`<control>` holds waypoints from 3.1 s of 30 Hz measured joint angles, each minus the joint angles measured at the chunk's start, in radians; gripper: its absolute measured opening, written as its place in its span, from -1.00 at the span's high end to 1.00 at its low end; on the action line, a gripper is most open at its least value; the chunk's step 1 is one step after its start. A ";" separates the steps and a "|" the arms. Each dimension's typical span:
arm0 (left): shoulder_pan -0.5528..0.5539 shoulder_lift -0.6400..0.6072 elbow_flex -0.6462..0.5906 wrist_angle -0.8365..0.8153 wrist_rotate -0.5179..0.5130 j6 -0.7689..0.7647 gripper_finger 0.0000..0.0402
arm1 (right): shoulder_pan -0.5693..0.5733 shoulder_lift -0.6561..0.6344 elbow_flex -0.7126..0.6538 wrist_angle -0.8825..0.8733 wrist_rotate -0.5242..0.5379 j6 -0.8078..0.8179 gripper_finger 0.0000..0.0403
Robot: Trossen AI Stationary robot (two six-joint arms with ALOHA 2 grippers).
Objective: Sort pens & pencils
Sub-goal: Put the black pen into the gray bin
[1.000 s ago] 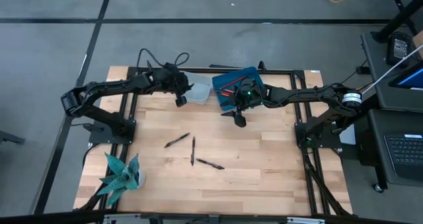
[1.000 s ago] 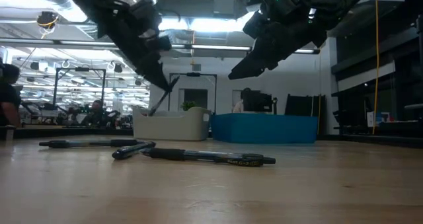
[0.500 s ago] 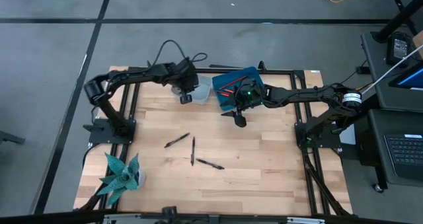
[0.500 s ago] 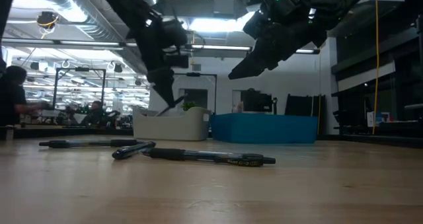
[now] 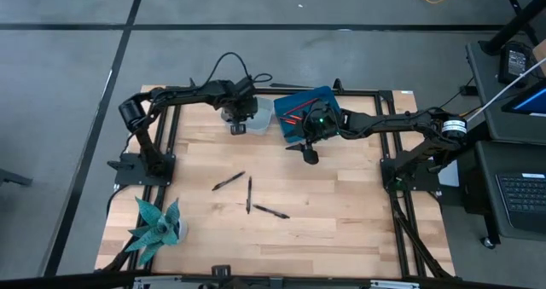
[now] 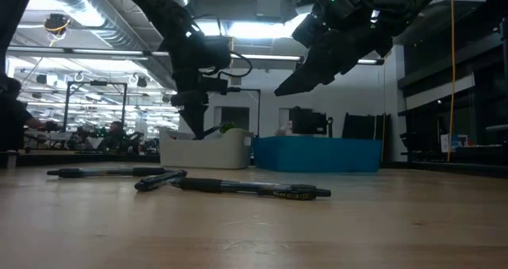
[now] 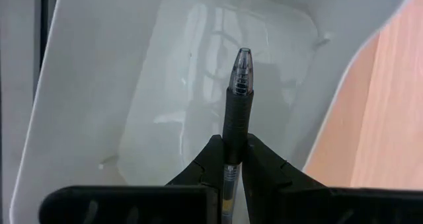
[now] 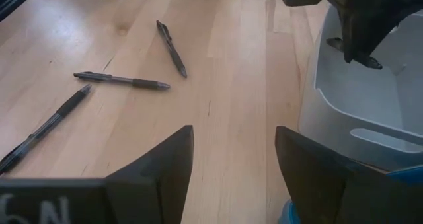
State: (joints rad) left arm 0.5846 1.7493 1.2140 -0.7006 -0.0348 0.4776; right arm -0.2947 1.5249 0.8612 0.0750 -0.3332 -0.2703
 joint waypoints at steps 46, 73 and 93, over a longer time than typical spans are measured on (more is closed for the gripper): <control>-0.049 -0.329 -0.235 0.364 0.352 -0.154 0.57 | 0.002 0.000 0.000 -0.103 -0.040 0.053 -0.06; -0.413 -0.951 -0.875 0.956 0.211 -0.391 0.57 | 0.114 -0.482 -0.486 0.486 -0.052 0.214 -0.06; -0.580 -0.951 -0.875 0.828 0.116 -0.522 0.57 | 0.208 -0.483 -0.486 0.462 -0.053 0.237 -0.06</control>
State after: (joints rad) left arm 0.0045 0.7982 0.3393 0.1279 0.0807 -0.0445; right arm -0.0868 1.0416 0.3752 0.5365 -0.3866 -0.0338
